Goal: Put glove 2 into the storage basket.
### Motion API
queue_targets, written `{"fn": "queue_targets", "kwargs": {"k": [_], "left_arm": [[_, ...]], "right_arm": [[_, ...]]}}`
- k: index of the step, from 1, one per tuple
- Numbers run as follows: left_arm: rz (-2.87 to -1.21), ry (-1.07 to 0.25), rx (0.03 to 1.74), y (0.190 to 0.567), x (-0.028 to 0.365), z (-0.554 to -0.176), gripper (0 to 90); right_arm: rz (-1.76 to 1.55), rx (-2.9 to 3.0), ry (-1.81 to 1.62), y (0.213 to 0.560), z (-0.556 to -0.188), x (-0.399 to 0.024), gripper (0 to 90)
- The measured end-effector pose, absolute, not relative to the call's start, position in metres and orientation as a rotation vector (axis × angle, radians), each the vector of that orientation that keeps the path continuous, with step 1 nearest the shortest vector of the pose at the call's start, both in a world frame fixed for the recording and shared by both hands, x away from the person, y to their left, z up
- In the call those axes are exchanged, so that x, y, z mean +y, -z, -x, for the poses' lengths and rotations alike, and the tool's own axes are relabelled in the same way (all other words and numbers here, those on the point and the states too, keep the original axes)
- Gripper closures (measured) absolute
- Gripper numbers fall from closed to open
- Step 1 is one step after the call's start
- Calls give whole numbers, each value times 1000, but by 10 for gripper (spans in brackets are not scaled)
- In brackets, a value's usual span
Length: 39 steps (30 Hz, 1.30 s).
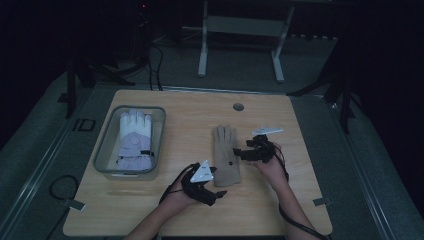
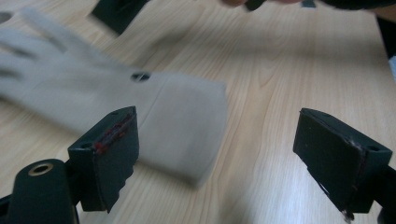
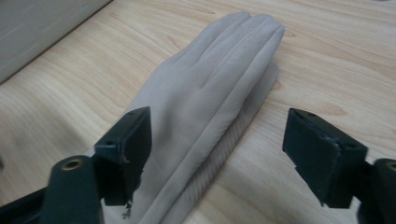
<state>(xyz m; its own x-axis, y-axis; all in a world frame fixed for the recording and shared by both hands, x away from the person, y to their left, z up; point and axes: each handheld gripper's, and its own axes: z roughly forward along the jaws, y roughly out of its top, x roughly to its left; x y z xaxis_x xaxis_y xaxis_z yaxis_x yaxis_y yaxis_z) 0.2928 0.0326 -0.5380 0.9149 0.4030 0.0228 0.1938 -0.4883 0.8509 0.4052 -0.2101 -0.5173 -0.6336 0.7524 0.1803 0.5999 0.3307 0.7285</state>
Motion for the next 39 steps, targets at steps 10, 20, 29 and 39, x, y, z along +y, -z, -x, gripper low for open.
{"fn": "queue_targets", "kwargs": {"k": [10,20,29,39], "left_arm": [[-2205,-277,345,545,6,-309,211],[-2276,-229,353,561,8,-323,379],[-2305,-257,345,562,5,-325,421],[-2328,-260,336,560,3,-325,419]], "right_arm": [[-1324,2398,-1182,529,-431,-189,272],[-1382,2462,-1122,546,-440,-181,319],[-1372,2543,-1200,550,-438,-178,660],[-1193,2482,-1026,536,-425,-160,731]]}}
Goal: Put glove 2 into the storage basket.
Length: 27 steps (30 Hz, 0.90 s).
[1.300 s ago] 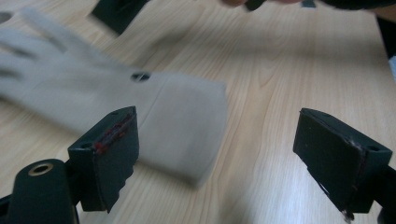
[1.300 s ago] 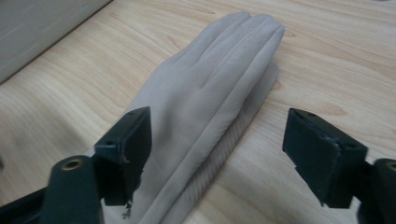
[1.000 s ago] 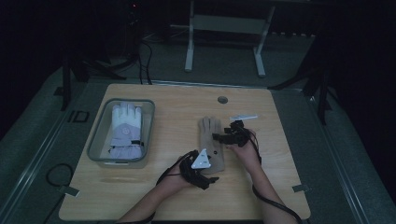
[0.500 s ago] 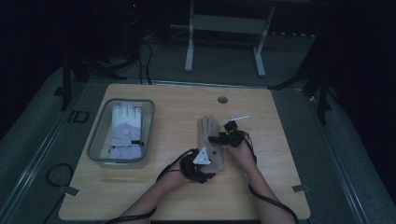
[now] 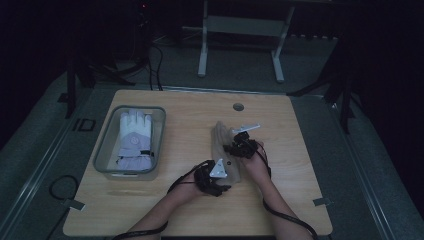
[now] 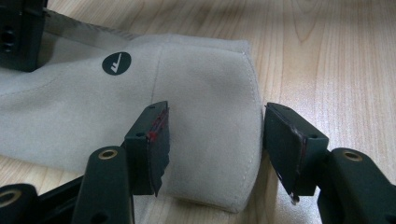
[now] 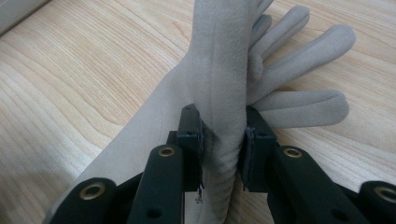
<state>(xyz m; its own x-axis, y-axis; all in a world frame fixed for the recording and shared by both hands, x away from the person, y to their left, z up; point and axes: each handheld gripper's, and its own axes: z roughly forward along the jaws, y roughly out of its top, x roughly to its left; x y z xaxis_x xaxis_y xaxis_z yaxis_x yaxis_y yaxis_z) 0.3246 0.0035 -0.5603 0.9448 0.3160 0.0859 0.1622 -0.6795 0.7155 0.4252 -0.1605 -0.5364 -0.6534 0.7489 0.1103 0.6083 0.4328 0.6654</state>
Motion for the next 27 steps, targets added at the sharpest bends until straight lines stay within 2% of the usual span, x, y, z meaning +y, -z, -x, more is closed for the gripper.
{"fn": "queue_targets", "kwargs": {"k": [2,4,5,10,13,27], "left_arm": [[-2338,-253,338,559,3,-325,421],[-2351,-268,353,557,2,-326,513],[-2364,-279,357,556,1,-327,513],[-2399,-342,378,552,-2,-329,730],[-2411,-330,399,549,-3,-329,793],[-2425,-326,376,521,15,-324,808]], "right_arm": [[-1190,2483,-1025,536,-426,-160,731],[-1186,2486,-1026,534,-426,-159,731],[-1181,2487,-1024,534,-425,-158,731],[-1163,2474,-1016,534,-422,-154,730],[-1152,2473,-1027,531,-421,-153,734],[-1108,2454,-1120,501,-413,-147,737]]}}
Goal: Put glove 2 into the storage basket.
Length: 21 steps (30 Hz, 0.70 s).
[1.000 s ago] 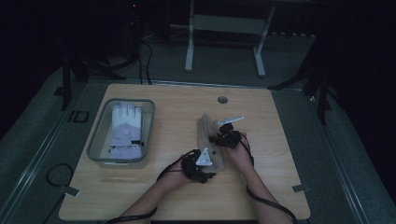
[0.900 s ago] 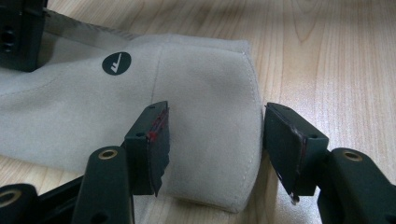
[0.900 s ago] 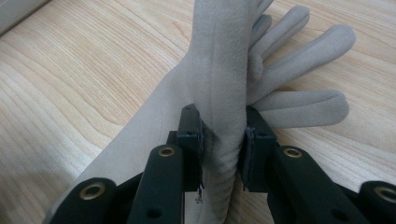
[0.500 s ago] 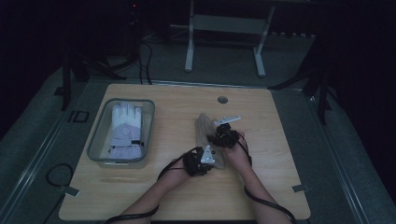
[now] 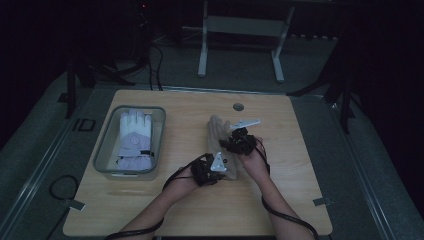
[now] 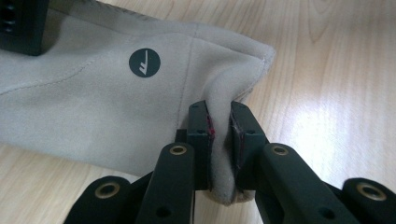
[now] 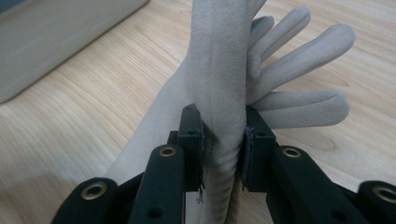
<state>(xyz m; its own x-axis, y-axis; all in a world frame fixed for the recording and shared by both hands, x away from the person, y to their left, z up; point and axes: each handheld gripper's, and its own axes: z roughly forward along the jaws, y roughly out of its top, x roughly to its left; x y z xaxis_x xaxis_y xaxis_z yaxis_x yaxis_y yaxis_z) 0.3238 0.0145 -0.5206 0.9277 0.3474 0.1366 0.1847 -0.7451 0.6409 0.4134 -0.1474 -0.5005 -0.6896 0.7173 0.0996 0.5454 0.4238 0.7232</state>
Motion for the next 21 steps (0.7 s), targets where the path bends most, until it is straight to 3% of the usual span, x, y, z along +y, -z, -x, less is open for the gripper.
{"fn": "queue_targets", "kwargs": {"k": [21], "left_arm": [[-2449,-407,377,484,70,-314,808]], "right_arm": [[-1028,2453,-1233,465,-410,-98,737]]}}
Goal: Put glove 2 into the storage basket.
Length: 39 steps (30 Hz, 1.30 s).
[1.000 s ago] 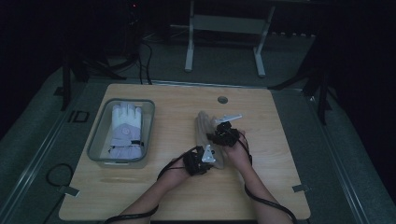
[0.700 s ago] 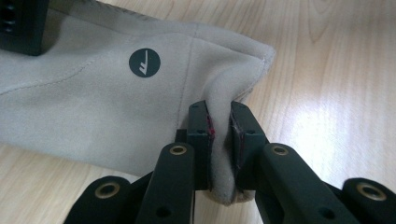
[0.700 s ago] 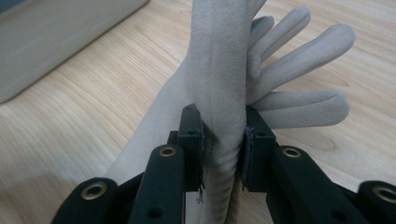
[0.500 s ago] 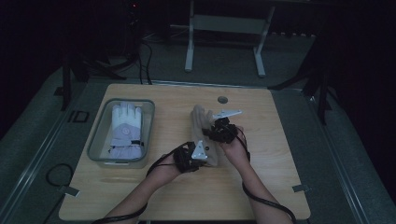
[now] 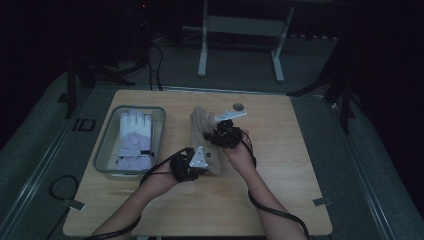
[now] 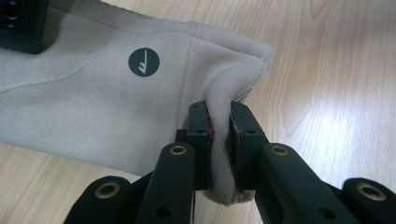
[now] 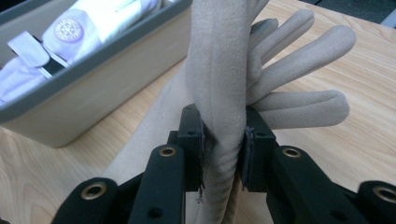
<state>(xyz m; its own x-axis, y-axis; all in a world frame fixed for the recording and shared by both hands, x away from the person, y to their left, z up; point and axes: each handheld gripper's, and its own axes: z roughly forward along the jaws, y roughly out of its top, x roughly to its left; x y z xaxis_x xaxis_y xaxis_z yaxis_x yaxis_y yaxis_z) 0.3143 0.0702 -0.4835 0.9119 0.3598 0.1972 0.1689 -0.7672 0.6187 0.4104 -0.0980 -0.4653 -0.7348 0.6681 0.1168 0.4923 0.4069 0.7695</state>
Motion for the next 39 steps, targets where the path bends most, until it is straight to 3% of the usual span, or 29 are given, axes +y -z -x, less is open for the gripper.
{"fn": "queue_targets", "kwargs": {"k": [24,39], "left_arm": [[-2451,-460,488,453,158,-306,808],[-2444,-489,617,457,216,-297,808]], "right_arm": [[-908,2488,-1331,434,-414,-13,737],[-814,2562,-1324,433,-418,59,735]]}}
